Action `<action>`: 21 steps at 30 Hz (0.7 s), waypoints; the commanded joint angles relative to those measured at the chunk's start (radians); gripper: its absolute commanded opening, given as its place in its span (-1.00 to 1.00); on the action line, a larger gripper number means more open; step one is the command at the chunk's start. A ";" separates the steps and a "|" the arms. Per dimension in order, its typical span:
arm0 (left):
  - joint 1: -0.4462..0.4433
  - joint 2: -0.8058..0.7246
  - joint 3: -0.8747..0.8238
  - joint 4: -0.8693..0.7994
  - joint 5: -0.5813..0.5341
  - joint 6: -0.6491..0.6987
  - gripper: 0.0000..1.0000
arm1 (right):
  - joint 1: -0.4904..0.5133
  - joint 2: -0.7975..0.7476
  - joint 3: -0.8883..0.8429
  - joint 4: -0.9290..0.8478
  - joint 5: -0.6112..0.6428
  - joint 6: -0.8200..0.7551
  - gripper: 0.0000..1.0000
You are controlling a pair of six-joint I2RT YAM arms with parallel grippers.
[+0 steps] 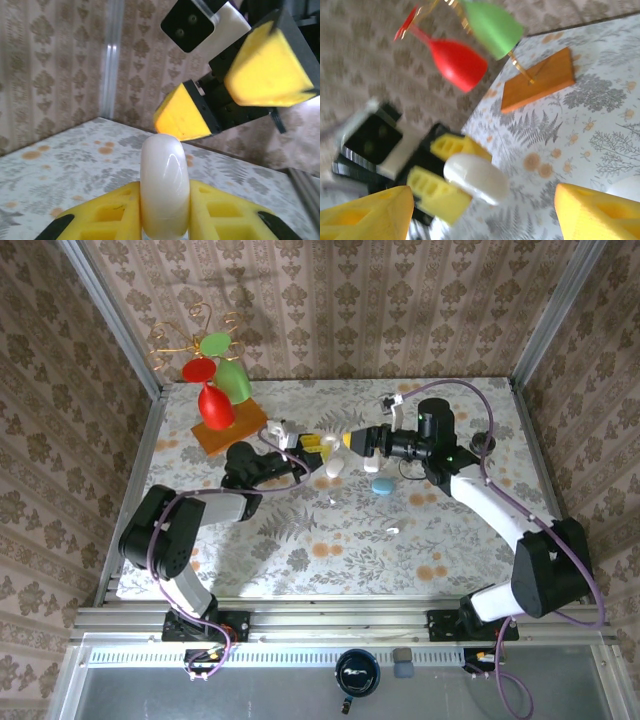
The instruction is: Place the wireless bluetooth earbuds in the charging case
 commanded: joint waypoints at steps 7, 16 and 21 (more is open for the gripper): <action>0.004 -0.073 -0.030 0.028 0.234 -0.115 -0.51 | 0.049 -0.003 0.146 -0.507 -0.174 -0.725 0.34; -0.012 -0.083 -0.024 0.028 0.258 -0.137 -0.52 | 0.074 0.054 0.206 -0.515 -0.221 -0.730 -0.11; -0.016 -0.082 -0.018 0.028 0.259 -0.138 -0.52 | 0.085 0.082 0.220 -0.495 -0.213 -0.711 -0.12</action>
